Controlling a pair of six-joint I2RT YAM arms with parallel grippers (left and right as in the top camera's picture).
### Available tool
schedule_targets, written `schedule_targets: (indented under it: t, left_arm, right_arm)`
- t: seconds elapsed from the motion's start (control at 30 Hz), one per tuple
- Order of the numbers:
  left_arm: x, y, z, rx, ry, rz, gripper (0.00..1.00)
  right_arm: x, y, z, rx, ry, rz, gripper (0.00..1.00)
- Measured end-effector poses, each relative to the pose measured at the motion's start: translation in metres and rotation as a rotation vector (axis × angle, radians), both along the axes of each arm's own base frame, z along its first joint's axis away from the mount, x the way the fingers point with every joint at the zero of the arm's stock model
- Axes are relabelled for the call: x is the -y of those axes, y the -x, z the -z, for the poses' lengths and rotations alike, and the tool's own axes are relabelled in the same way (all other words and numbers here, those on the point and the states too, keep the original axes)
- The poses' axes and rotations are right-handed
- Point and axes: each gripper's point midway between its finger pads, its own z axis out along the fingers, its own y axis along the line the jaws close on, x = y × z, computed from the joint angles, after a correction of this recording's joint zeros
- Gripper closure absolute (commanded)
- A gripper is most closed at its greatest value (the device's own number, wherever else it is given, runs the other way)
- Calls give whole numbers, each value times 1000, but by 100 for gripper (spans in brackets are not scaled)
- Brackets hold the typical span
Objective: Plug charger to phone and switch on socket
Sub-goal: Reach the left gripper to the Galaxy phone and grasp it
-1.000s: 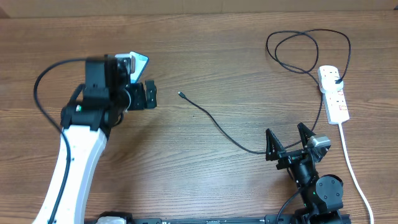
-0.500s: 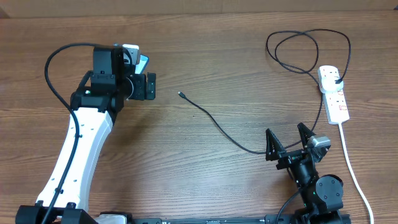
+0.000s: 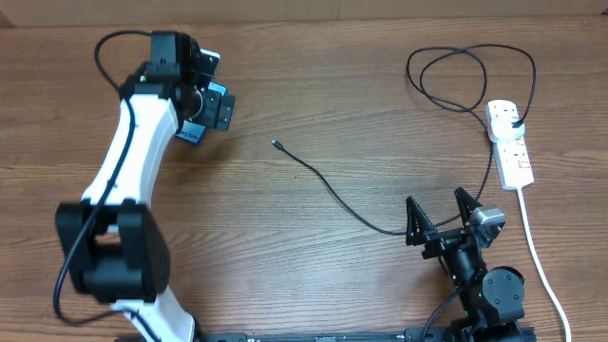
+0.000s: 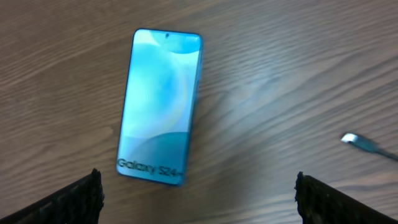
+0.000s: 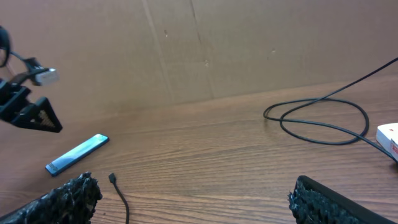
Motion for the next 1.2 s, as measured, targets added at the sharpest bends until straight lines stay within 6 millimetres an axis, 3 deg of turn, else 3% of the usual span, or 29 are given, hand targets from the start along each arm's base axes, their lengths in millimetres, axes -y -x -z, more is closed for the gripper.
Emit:
schedule_targets:
  t: [0.23, 0.5, 0.63, 1.2]
  left_arm:
    - [-22, -33, 29, -46, -101, 63, 0]
    - [-38, -39, 87, -124, -127, 97, 0]
    - [-46, -40, 104, -140, -125, 83, 0]
    - [-43, -54, 110, -100, -90, 102, 1]
  right_arm:
    - [0, 0, 0, 0, 0, -1, 0]
    - [0, 0, 0, 0, 0, -1, 0]
    - [0, 0, 0, 0, 0, -1, 0]
    - [0, 0, 0, 0, 0, 0, 0]
